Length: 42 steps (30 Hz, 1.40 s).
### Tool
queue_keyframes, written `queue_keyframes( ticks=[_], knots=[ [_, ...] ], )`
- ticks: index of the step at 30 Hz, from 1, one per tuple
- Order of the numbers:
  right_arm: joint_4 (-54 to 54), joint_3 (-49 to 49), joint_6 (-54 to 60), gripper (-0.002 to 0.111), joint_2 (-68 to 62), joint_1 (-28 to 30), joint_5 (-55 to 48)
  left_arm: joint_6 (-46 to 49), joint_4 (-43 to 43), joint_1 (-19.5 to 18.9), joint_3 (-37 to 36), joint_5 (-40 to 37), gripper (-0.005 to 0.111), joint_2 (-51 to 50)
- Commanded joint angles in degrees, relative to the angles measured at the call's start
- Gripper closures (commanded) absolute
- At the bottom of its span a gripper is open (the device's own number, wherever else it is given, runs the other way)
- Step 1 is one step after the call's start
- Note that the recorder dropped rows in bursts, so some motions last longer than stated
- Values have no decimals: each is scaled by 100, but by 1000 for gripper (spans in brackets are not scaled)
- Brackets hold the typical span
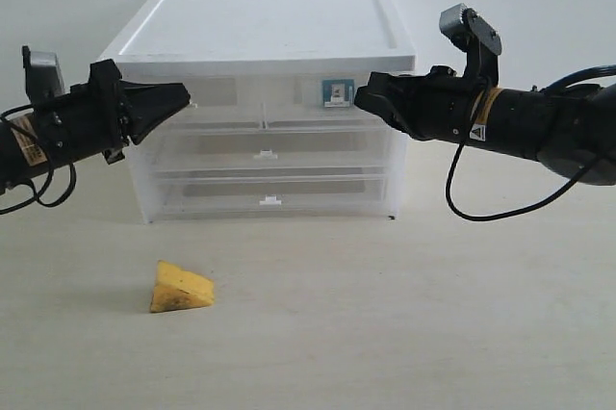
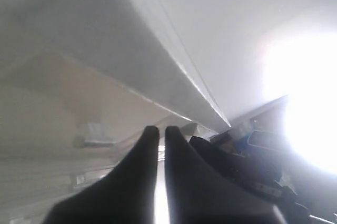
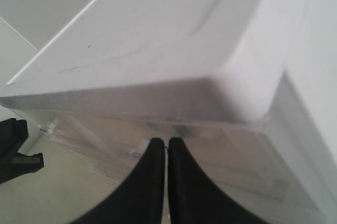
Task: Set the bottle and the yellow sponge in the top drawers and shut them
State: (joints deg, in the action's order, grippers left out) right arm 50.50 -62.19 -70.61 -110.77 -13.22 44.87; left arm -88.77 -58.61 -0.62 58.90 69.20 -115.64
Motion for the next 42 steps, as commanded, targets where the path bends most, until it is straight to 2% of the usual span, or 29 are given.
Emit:
queue_keyframes(
  ticks=[1,3,5,9,11,18,22,28,31,42],
  knots=[
    [-67,-28,49,108,10,-1,-17,-389,16,-39,-47,76,103,89],
    [-67,-28,49,108,10,-1,-17,-473,-147,-39,-47,76,99,89],
    [-67,-28,49,108,10,-1,-17,-576,-333,-39,-47,76,88,89],
    [-67,-28,49,108,10,-1,-17,-703,-545,-39,-47,76,51,89],
    [-67,-28,49,108,10,-1,-17,-703,-523,-48,-47,74,40,89],
    [-67,-28,49,108,10,-1,-17,-626,-123,-206,-47,-995,44,44],
    [-67,-28,49,108,10,-1,-17,-503,154,-206,-47,-526,47,-146],
    [-67,-28,49,108,10,-1,-17,-490,277,-195,71,56,71,-281],
    [-60,-28,64,108,10,-1,-27,-477,389,-195,71,76,81,-281],
    [-48,-28,63,108,10,-1,-53,-517,424,-166,74,76,82,-281]
  ],
)
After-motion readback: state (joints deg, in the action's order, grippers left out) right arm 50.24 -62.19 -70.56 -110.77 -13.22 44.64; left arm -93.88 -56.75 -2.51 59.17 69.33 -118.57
